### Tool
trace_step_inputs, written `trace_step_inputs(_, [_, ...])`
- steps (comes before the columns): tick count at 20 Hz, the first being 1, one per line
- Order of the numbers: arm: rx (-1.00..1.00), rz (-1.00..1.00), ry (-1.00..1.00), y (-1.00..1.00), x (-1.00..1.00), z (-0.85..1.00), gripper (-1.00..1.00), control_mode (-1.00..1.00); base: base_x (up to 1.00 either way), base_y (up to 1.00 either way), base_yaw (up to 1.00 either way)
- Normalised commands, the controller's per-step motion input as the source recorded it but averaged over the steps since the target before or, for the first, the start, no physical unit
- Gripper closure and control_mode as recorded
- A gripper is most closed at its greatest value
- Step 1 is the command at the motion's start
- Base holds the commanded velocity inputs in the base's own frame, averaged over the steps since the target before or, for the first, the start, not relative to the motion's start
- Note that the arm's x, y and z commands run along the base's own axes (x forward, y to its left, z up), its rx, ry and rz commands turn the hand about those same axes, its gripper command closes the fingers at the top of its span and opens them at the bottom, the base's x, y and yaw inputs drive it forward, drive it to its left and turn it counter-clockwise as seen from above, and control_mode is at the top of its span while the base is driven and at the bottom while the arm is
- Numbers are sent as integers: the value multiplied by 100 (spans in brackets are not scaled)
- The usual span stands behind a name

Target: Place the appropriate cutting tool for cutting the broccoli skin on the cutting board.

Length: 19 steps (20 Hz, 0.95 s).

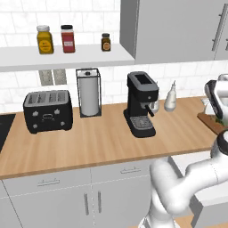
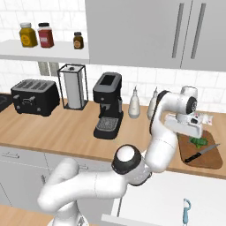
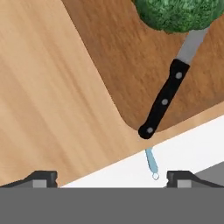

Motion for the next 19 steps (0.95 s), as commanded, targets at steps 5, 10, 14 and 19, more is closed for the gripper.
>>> trace_step_inputs(5, [-38,6,-31,76,-83,5,-100,-100,0,0,0])
trace_step_inputs(10, [-26,0,-23,34,-99,14,-100,-100,0,0,0])
trace_step_inputs(14, [-12,0,-12,7,-94,44,-100,-100,0,0,0])
trace_step_inputs(19, [-3,-3,-11,3,-85,52,-100,-100,0,0,0])
